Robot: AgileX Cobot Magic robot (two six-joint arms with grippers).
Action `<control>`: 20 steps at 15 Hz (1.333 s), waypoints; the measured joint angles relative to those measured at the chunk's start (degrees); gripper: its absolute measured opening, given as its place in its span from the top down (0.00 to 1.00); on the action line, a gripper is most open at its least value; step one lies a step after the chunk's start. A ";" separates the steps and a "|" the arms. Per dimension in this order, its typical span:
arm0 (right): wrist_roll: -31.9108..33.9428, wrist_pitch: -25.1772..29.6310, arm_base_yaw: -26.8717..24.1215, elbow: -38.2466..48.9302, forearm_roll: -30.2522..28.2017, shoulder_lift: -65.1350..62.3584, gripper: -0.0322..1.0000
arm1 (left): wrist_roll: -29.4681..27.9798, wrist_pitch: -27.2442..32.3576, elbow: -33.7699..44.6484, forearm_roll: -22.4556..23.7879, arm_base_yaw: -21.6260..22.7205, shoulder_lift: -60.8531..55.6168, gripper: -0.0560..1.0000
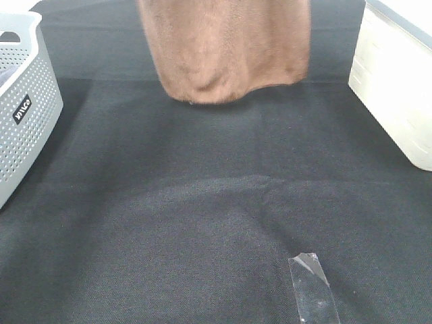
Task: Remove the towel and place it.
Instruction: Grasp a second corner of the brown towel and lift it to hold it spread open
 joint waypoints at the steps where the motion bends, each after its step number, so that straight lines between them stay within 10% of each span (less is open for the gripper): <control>1: 1.15 -2.12 -0.80 0.00 0.00 1.49 0.97 | -0.06 -1.78 -1.49 -0.92 1.03 2.29 0.95; 11: 2.41 -15.70 -3.27 -0.40 4.01 6.93 0.97 | -0.11 -1.20 -23.55 -3.44 2.86 17.19 0.95; 17: 2.46 -10.03 -4.41 -0.46 5.39 7.45 0.97 | -0.11 6.02 -23.55 -2.81 2.81 17.82 0.95; 20: 2.64 2.23 -5.10 -0.46 7.91 7.45 0.97 | 1.26 19.14 -23.55 -2.75 1.49 17.82 0.95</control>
